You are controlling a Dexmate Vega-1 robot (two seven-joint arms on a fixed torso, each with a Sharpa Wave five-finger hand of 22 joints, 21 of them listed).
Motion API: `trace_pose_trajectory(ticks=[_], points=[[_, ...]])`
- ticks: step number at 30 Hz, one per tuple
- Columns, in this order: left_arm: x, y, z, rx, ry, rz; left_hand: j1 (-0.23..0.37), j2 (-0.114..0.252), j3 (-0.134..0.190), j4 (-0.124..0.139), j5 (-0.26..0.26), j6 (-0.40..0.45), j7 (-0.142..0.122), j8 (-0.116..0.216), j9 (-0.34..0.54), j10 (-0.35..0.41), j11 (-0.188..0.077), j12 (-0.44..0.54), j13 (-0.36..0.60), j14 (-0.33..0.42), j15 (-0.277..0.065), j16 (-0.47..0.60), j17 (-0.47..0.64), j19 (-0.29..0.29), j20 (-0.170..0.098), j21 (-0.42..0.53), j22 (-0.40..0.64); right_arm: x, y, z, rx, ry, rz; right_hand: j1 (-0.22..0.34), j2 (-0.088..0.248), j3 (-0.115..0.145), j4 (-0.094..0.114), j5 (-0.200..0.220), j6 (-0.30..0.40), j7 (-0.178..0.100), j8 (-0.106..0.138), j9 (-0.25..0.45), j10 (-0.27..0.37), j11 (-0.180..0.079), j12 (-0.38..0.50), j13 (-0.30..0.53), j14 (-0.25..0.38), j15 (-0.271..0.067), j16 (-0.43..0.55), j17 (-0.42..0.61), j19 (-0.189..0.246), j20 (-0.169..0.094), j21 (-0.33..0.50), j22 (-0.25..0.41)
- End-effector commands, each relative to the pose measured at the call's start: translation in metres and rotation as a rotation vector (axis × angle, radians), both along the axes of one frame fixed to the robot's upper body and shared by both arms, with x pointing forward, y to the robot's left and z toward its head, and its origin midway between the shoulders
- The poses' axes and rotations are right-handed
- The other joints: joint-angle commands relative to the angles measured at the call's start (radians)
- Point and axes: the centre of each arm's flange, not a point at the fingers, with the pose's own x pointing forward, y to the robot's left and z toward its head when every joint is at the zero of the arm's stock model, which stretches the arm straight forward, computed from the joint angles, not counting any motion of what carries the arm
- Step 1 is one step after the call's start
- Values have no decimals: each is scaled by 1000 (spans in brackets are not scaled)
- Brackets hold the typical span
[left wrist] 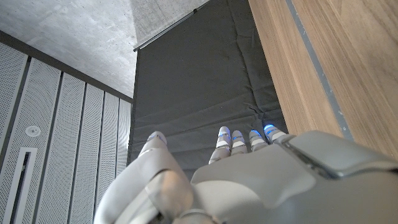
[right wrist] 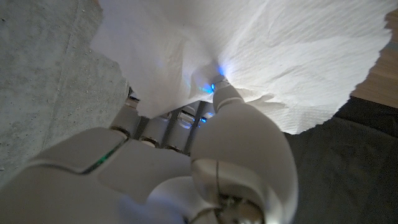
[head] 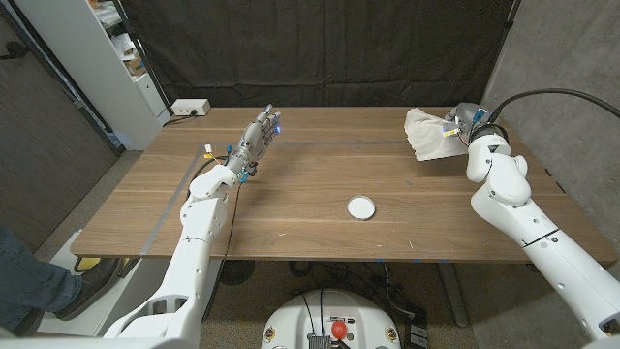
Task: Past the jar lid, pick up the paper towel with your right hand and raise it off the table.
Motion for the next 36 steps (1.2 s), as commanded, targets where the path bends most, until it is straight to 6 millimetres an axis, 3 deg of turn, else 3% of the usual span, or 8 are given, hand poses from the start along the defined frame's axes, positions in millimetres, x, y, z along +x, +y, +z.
trace_pose_trajectory(ticks=[1, 36], points=[[1, 2, -2, -2, 1, -5, 0, 11, 2, -7, -3, 7, 5, 5, 2, 2, -2, -1, 2, 4, 0, 2, 5, -111, 5, -2, 4, -5, 5, 5, -9, -18, 1, 10, -1, -5, 0, 3, 7, 2, -2, 5, 7, -3, 8, 4, 11, -125, -3, 5, 4, -2, -3, 4], [-1, -1, 0, 7, 0, -8, -1, 13, 1, -11, -3, 9, 4, 5, 2, 3, 0, -1, 2, 5, 1, 2, 5, -110, 4, -2, 4, -10, 6, 9, -24, -30, 9, 12, 1, -12, 2, 4, 14, 2, -6, 7, 14, -2, 6, 5, 18, -125, -10, 13, 6, -2, -3, 4]])
